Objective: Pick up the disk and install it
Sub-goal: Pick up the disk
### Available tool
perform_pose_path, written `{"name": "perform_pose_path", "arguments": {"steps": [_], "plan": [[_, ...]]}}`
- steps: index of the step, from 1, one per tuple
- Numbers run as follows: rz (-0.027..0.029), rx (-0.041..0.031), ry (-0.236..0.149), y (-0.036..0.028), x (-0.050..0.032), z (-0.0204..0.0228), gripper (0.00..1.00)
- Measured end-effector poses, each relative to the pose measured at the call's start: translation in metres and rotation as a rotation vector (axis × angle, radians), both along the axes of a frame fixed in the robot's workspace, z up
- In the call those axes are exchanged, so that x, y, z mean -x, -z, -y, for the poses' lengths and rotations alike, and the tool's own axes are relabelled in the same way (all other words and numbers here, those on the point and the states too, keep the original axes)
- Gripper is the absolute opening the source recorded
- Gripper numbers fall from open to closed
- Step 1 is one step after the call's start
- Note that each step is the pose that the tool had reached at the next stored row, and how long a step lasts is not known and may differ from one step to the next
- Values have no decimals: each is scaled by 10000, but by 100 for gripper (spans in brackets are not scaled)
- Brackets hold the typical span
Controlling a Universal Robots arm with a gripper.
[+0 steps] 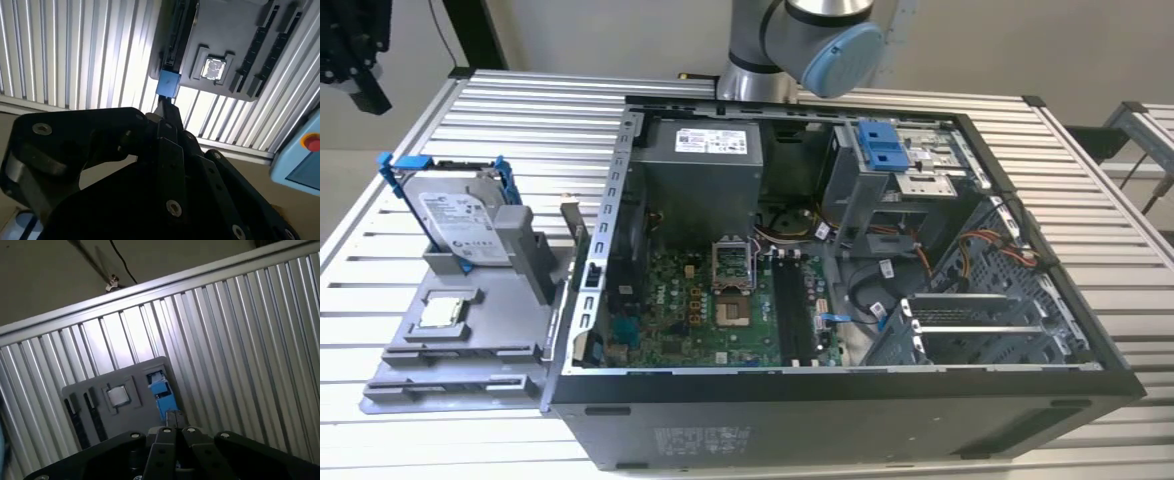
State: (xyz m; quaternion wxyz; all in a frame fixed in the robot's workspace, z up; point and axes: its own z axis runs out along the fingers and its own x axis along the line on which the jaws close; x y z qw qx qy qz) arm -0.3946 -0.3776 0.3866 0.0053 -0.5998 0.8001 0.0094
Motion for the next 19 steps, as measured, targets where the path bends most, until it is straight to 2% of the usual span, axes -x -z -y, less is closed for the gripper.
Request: {"name": "perform_pose_path", "arguments": {"steps": [8,12,16,19], "plan": [[0,0,-1255,0,0,1,0],[-1,1,-1322,0,0,1,0],[1,2,-1864,2,0,1,0],[15,3,-2129,1,0,10,0]]}}
